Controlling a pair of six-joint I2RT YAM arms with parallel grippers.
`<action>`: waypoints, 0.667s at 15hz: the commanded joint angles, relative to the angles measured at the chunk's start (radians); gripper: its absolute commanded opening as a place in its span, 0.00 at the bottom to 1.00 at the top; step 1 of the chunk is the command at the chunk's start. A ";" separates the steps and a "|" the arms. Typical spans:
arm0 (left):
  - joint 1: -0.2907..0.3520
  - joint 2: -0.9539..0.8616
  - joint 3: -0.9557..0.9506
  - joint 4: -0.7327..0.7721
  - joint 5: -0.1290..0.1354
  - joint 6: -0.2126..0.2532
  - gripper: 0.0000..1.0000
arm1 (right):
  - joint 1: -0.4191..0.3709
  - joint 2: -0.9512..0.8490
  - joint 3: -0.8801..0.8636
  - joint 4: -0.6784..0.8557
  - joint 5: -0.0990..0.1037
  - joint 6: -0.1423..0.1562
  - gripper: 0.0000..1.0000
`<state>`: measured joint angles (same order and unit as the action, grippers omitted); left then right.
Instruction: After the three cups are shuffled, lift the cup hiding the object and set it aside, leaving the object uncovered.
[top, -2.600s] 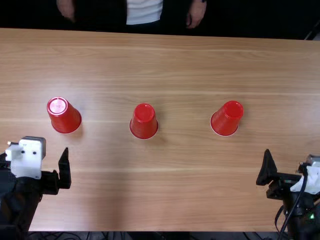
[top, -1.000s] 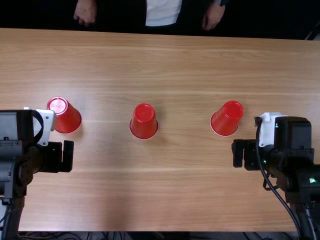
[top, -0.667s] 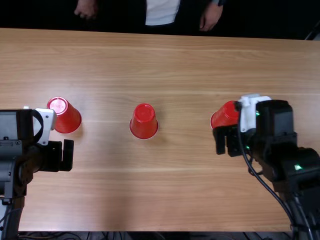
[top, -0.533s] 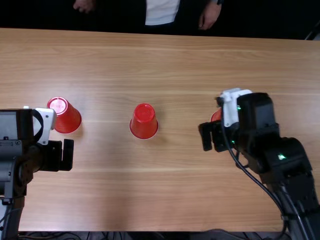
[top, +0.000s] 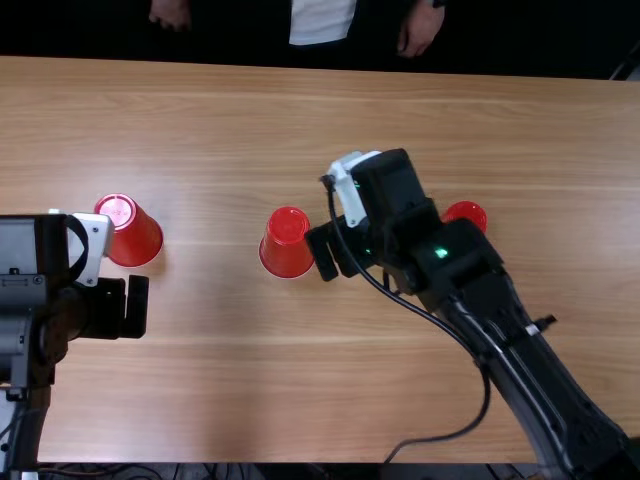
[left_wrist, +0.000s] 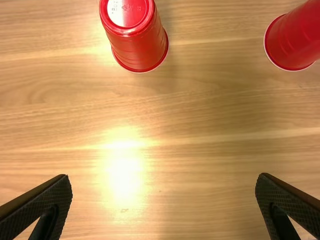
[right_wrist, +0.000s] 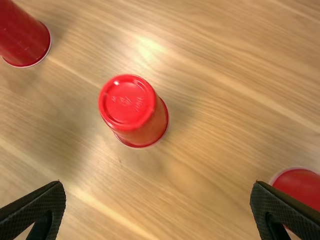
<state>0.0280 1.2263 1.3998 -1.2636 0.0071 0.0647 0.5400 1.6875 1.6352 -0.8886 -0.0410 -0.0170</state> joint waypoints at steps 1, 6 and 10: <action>0.001 0.013 0.031 0.005 0.004 0.003 1.00 | 0.026 0.069 0.057 0.002 -0.005 0.004 1.00; 0.001 0.015 0.028 0.027 0.004 0.003 1.00 | 0.048 0.238 0.143 0.002 -0.005 0.010 1.00; 0.001 0.016 0.025 0.028 0.004 0.003 1.00 | 0.051 0.328 0.207 0.002 -0.005 0.006 1.00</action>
<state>0.0280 1.2369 1.3998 -1.2373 0.0071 0.0643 0.5762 1.9903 1.8084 -0.8871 -0.0444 -0.0170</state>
